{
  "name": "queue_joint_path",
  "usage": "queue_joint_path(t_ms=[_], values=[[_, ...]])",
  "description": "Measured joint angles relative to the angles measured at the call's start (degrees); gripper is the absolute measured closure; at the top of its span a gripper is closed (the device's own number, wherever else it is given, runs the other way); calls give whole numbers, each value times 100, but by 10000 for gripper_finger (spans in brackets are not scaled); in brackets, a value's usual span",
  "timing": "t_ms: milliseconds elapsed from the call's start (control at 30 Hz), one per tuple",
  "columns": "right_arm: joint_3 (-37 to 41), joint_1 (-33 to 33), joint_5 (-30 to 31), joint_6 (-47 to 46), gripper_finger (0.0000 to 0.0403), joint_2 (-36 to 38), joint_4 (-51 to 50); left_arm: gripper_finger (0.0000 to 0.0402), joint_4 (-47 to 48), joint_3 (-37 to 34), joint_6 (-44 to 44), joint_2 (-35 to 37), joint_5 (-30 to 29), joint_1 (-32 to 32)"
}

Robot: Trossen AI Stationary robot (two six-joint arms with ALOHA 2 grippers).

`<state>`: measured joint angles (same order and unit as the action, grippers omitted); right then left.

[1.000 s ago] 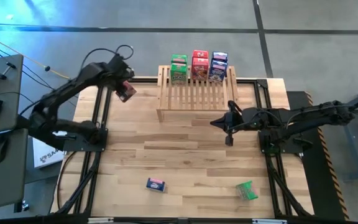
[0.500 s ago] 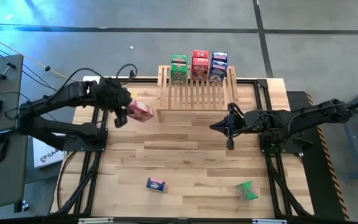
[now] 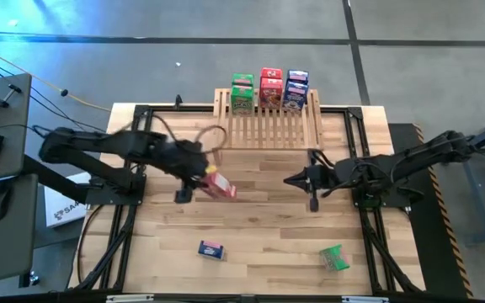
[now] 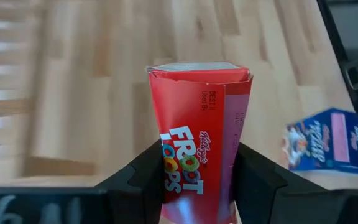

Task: Stack cereal on shelf
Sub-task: Put the red cereal box on the shelf aligned with the other red cereal boxes

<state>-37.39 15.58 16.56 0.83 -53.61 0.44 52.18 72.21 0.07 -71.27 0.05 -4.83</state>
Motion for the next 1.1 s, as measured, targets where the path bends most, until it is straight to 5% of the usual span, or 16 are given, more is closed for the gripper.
queue_joint_path(t_ms=[333, 833, 1100], values=[[1190, 263, 0, 70, 403, -2, 1988, 263, -706, 0, -360, -1426, 544, -19], [1283, 296, -7, 220, 403, -2, 1999, 262, -873, -4, -822, -2425, 386, 103], [1283, 290, 15, -62, 403, -2, 2000, 216, -785, 4, -552, -2362, 401, 162]])
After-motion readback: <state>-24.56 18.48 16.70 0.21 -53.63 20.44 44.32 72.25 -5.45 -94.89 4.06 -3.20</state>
